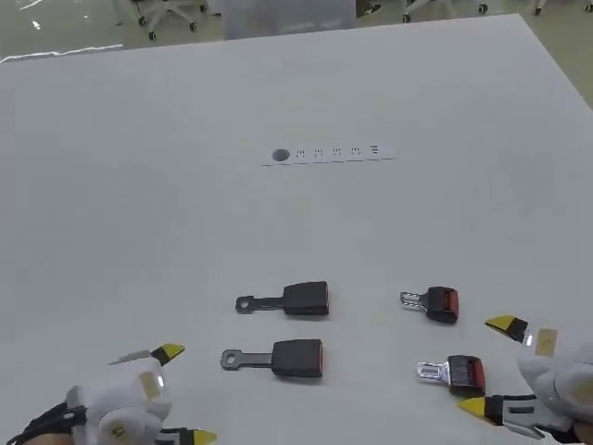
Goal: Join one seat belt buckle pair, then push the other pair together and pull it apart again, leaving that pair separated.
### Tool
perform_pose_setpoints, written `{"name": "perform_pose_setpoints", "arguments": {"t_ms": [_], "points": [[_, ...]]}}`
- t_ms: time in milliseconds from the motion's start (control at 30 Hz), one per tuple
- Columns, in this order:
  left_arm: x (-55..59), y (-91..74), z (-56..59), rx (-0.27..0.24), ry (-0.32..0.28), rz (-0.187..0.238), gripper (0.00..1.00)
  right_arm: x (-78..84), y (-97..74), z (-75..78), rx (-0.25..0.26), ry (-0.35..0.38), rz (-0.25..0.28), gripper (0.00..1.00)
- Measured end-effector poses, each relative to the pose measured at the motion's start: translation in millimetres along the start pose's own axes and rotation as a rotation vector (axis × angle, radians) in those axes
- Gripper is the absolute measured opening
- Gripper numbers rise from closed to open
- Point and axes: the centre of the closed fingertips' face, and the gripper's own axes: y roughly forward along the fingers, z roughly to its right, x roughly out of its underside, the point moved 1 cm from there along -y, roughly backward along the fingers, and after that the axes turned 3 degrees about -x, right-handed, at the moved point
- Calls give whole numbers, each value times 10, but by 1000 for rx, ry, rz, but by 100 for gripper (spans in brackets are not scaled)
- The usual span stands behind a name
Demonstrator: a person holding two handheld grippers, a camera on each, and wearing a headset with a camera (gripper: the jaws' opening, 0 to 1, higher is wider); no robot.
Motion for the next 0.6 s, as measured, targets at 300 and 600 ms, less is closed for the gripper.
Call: {"name": "perform_pose_setpoints", "arguments": {"t_ms": [300, 600], "points": [[-291, 295, -4, 48, 51, -11, 69, 54, 87, -33, -55, -41, -34, 61], [-616, 558, 61, 131, 173, 56, 50, 158, 194, -45, -127, -145, -67, 46]]}}
